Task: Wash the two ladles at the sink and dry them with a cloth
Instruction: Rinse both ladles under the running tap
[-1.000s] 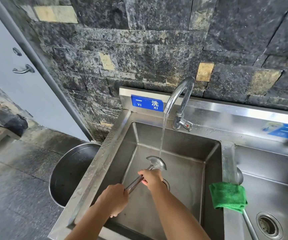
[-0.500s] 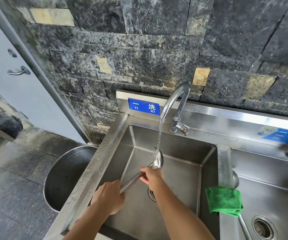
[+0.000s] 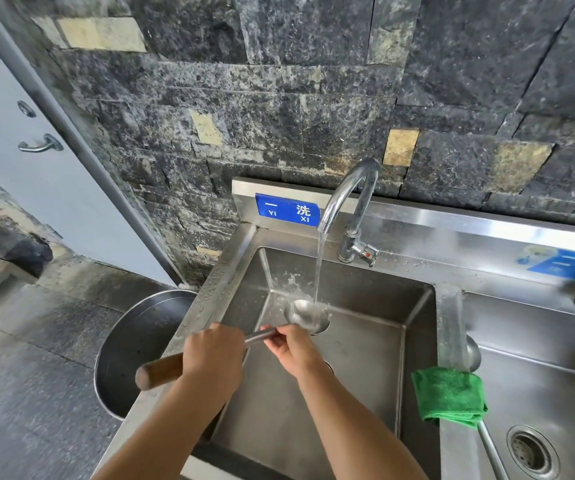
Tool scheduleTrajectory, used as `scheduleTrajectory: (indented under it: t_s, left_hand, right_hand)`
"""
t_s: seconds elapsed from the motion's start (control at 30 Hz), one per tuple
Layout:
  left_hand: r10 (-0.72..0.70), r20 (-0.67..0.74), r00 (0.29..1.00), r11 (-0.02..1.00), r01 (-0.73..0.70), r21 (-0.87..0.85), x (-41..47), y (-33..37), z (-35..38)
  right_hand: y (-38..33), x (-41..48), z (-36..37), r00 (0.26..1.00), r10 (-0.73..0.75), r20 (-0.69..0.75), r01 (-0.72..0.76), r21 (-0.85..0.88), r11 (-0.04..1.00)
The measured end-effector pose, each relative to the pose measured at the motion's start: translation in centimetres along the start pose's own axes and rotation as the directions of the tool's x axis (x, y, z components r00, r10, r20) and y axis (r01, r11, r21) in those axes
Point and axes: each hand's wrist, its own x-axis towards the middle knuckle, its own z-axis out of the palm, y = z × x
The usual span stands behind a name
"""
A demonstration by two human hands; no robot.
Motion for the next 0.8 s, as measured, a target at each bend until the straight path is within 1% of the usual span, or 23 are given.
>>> scheduleTrajectory:
  t_s: [0.07,0.17,0.37,0.57,0.67,0.8]
  left_hand:
    - [0.001,-0.041,0.999,1.0,-0.001,0.0,0.2,-0.2,-0.1]
    - [-0.01,-0.087,0.996,0.998,0.005,-0.058,0.4,-0.5,0.4]
    - [0.032,-0.099,0.995,0.992,-0.044,-0.121,0.7,-0.4,1.9]
    - [0.034,-0.074,0.997,0.997,-0.039,-0.063,1.2,1.0,1.8]
    - [0.047,-0.085,0.995,0.997,-0.051,-0.052,1.1,1.4,1.5]
    - [0.093,-0.097,0.991,0.993,-0.099,-0.061,1.6,0.6,2.0]
  right_hand:
    - [-0.2,0.0,0.5,1.0,-0.019,-0.012,0.02,0.046,0.999]
    - [-1.0,-0.2,0.6,0.997,-0.061,-0.037,0.064,0.068,0.996]
    - [-1.9,-0.6,0.2,0.981,-0.11,-0.157,0.12,0.056,0.991]
    - [-0.2,-1.7,0.9,0.994,-0.057,-0.09,0.061,0.044,0.997]
    - [0.3,-1.9,1.9,0.995,-0.047,-0.091,0.046,-0.021,0.999]
    - [0.1,-1.8,2.2,0.985,-0.049,-0.166,0.022,-0.159,0.987]
